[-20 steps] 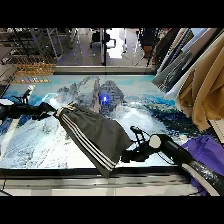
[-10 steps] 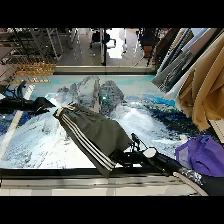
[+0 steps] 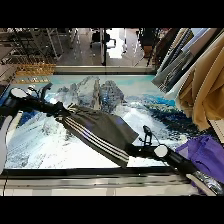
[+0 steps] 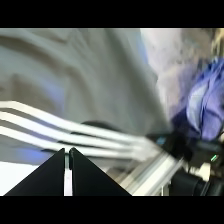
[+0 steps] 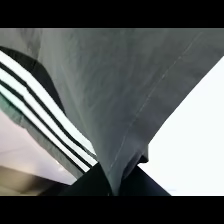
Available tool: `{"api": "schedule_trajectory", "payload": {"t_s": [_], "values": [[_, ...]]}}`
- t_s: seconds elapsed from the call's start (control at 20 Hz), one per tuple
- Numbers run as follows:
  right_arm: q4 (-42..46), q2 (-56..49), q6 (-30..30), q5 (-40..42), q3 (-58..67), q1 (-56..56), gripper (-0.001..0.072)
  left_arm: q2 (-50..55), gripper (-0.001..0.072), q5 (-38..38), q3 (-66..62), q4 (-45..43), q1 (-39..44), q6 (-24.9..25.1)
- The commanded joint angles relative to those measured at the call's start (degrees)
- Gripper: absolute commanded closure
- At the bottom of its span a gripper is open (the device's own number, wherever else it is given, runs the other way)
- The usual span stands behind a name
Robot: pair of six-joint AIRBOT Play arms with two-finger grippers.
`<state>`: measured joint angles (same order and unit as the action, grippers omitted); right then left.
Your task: Fold the clothes and pants, and hang the long-sleeved shirts on hangers.
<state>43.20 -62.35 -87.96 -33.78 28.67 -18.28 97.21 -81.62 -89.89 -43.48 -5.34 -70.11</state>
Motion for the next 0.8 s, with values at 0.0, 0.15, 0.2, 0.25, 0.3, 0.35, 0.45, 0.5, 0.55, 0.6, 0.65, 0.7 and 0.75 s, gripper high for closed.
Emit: {"api": "schedule_trajectory", "payload": {"t_s": [0.0, 0.15, 0.2, 0.25, 0.3, 0.35, 0.45, 0.5, 0.55, 0.6, 0.65, 0.7, 0.75], "values": [[29.5, 8.3, -12.0, -15.0, 0.1, 12.4, 0.0699, 3.6, 0.0661, 0.0, 0.0, -2.5, 5.0, 0.0], [37.3, 12.7, -11.3, -26.7, 3.6, 22.8, 0.0699, 9.3, 0.0661, 1.9, 0.0, -2.8, 9.5, 0.0], [37.5, 13.5, -11.0, -28.2, 5.9, 23.8, 0.0699, 10.9, 0.0661, 3.7, 0.0, -2.8, 10.9, 0.0], [36.6, 13.8, -10.2, -29.2, 9.2, 23.6, 0.0699, 12.2, 0.0661, 5.6, 0.0, -2.8, 12.3, 0.0], [34.8, 13.7, -10.0, -29.4, 12.7, 22.4, 0.0699, 13.4, 0.0661, 7.5, 0.0, -2.8, 13.6, -0.3], [32.6, 13.6, -10.0, -28.2, 16.5, 20.1, 0.0699, 14.2, 0.0694, 9.0, 0.0, -2.8, 14.7, -0.7], [29.0, 12.2, -10.1, -23.7, 23.6, 12.7, 0.07, 15.3, 0.0692, 11.7, 0.0, -2.8, 16.2, -2.6], [28.2, 10.5, -10.1, -20.7, 26.9, 7.6, 0.07, 15.8, 0.0692, 12.7, 0.0, -2.8, 16.6, -3.9], [28.2, 8.0, -10.1, -17.7, 29.7, 2.5, 0.07, 16.0, 0.0692, 13.3, 0.0, -3.0, 16.7, -5.0], [28.2, 4.4, -10.1, -14.5, 32.6, -3.1, 0.07, 16.1, 0.0692, 13.4, 0.0, -3.0, 16.7, -5.6], [28.2, 0.2, -10.1, -11.5, 35.1, -7.9, 0.07, 16.1, 0.0692, 13.2, 0.0, -3.0, 16.6, -5.6], [28.2, -4.7, -9.8, -9.0, 37.7, -12.3, 0.07, 16.0, 0.0692, 12.7, 0.0, -3.0, 16.2, -5.7], [28.2, -10.6, -8.3, -7.5, 40.8, -16.3, 0.07, 15.6, 0.0692, 11.9, 0.0, -2.8, 15.7, -6.1]]}}
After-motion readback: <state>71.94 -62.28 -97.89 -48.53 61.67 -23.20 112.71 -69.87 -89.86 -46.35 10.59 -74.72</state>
